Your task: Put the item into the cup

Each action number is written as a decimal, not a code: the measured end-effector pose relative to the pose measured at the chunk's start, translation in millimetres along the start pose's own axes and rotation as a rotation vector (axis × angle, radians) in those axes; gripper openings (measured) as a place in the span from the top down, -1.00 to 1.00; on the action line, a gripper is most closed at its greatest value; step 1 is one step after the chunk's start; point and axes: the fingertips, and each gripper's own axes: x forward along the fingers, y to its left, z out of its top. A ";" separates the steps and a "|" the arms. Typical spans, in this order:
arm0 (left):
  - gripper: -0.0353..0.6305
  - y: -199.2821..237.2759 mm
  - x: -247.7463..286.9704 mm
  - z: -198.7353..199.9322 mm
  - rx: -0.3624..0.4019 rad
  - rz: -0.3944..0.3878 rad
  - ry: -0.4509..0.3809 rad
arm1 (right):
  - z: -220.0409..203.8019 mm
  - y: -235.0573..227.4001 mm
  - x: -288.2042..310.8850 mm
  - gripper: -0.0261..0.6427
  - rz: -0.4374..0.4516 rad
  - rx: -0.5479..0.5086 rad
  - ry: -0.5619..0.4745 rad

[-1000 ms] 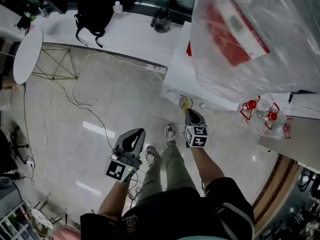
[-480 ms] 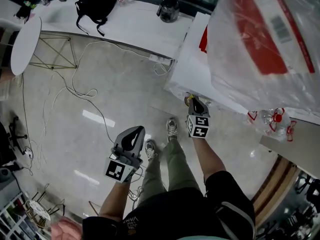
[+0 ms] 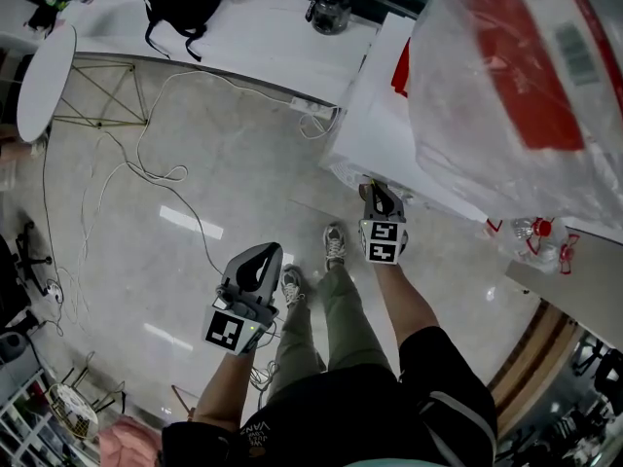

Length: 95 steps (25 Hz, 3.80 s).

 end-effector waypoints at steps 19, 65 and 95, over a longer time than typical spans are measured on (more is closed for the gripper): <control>0.83 4.3 -4.2 -15.9 -0.004 0.013 0.016 | -44.8 -9.4 19.5 0.78 -0.034 0.006 0.120; 0.83 -87.6 -93.4 71.5 0.133 -0.219 -0.092 | 93.8 45.9 -278.6 0.78 -0.023 0.232 -0.357; 0.83 -184.2 -189.2 80.8 0.190 -0.348 -0.139 | 91.4 101.7 -502.1 0.78 -0.005 0.257 -0.544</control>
